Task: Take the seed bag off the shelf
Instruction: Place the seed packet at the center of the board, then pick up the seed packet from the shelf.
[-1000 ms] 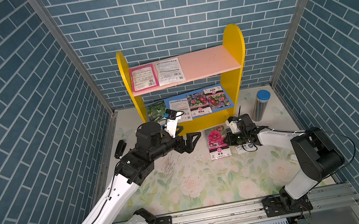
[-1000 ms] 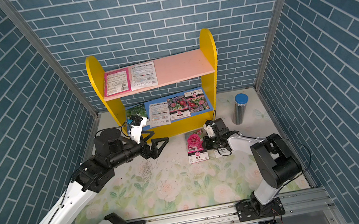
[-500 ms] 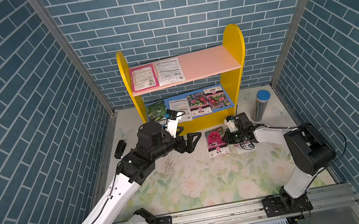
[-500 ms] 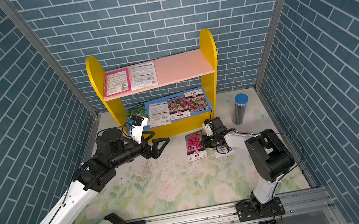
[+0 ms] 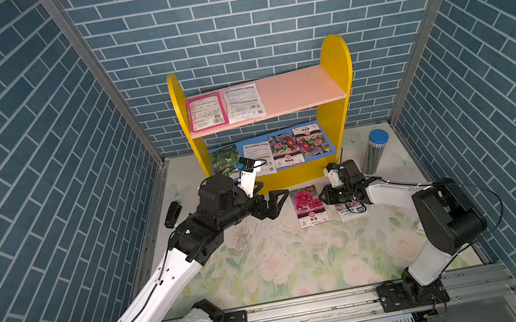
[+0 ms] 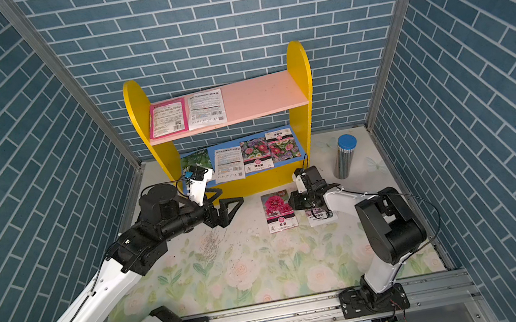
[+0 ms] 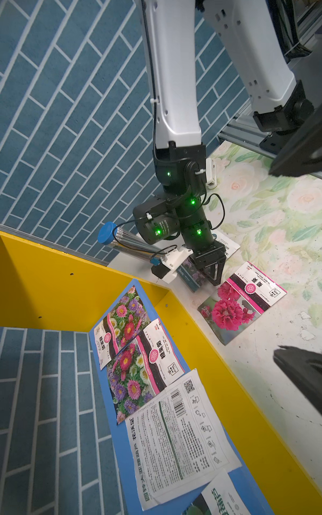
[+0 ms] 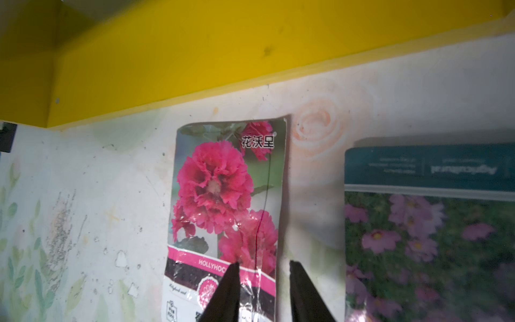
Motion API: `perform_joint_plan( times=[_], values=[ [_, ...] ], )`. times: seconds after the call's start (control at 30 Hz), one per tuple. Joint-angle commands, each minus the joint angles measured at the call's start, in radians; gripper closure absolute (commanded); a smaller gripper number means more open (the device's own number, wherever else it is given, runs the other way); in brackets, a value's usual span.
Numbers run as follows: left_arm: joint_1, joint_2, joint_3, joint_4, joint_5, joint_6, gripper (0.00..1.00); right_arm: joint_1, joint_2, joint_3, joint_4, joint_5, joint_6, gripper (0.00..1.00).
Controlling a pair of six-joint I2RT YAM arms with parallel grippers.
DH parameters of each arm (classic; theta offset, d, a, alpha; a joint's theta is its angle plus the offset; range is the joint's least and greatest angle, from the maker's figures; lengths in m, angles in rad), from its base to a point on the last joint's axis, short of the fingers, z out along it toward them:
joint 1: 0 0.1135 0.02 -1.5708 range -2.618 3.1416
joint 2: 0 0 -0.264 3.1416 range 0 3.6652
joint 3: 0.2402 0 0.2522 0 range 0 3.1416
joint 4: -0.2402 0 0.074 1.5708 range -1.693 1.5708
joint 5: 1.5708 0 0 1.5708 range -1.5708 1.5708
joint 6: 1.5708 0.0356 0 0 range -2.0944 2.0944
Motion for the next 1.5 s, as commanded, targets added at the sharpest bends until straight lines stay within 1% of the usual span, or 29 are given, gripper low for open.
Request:
perform_joint_plan(
  times=[0.0, 0.07, 0.13, 0.23, 0.27, 0.37, 0.43, 0.47, 0.63, 0.83, 1.17, 1.3, 1.47],
  values=[
    [0.0, 0.012, 0.036, -0.001, -0.022, -0.007, 0.0, -0.003, -0.111, -0.034, 0.005, -0.03, -0.05, 0.59],
    [0.001, 0.027, 0.04, 0.02, -0.034, -0.016, 0.0, -0.001, -0.179, -0.059, 0.01, -0.045, -0.058, 0.53],
    [0.0, 0.055, 0.062, 0.029, -0.048, -0.023, 0.0, 0.004, -0.245, -0.089, 0.015, -0.053, -0.06, 0.42],
    [0.001, 0.107, 0.116, 0.028, -0.056, -0.037, 0.0, 0.012, -0.351, -0.123, 0.011, -0.055, -0.068, 0.32],
    [0.001, 0.123, 0.134, 0.029, -0.054, -0.042, 0.0, 0.013, -0.389, -0.134, 0.004, -0.057, -0.073, 0.26],
    [0.001, 0.159, 0.187, 0.032, -0.065, -0.054, 0.0, 0.016, -0.495, -0.161, -0.01, -0.059, -0.081, 0.14],
    [0.001, 0.179, 0.223, 0.029, -0.076, -0.051, 0.0, 0.018, -0.551, -0.163, -0.031, -0.058, -0.091, 0.02],
    [0.0, 0.193, 0.243, 0.025, -0.086, -0.051, 0.0, 0.018, -0.577, -0.157, -0.05, -0.059, -0.1, 0.0],
    [0.0, 0.269, 0.37, -0.01, -0.143, -0.043, 0.0, 0.018, -0.7, -0.128, -0.095, -0.062, -0.13, 0.0],
    [0.0, 0.346, 0.515, -0.024, -0.236, -0.024, 0.0, 0.018, -0.779, -0.073, -0.13, -0.062, -0.154, 0.0],
    [0.001, 0.486, 0.773, -0.005, -0.379, 0.05, 0.0, 0.018, -0.832, 0.014, -0.181, -0.027, -0.177, 0.0],
    [0.005, 0.58, 0.916, -0.044, -0.472, 0.09, 0.0, 0.018, -0.829, 0.042, -0.181, -0.021, -0.177, 0.0],
    [0.024, 0.683, 1.051, -0.07, -0.522, 0.103, 0.0, 0.018, -0.816, 0.076, -0.175, -0.018, -0.177, 0.0]
  ],
)
